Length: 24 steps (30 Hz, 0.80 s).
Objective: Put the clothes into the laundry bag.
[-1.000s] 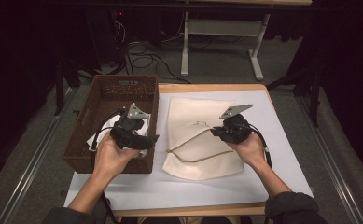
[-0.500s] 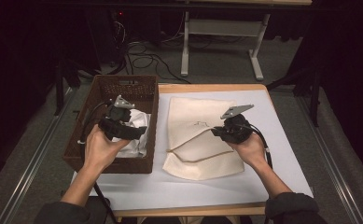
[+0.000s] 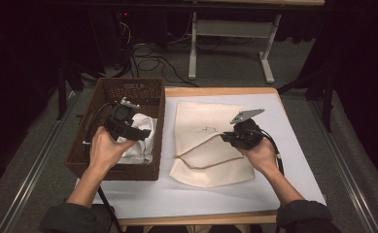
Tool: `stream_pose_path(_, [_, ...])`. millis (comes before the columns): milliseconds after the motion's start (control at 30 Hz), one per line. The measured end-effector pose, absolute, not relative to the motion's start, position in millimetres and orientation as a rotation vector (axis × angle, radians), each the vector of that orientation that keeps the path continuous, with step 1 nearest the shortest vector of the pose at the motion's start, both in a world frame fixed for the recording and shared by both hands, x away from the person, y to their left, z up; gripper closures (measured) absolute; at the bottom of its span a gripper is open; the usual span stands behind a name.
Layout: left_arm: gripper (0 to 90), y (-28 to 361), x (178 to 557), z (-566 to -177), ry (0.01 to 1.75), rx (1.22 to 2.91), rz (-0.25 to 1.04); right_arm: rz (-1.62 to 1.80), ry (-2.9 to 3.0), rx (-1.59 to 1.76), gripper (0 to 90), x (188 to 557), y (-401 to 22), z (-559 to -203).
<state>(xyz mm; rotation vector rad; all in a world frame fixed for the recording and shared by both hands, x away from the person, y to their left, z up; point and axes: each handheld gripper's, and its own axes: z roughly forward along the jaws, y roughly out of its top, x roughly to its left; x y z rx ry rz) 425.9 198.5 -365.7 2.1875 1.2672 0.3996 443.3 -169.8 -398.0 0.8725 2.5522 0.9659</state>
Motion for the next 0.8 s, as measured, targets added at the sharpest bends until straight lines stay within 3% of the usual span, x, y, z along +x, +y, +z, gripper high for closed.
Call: stream_pose_path(800, [23.5,186.7,449.4,-396.7,1.323,2.273,0.359,0.964,2.561,0.876,85.0,444.1,-170.5,-401.8])
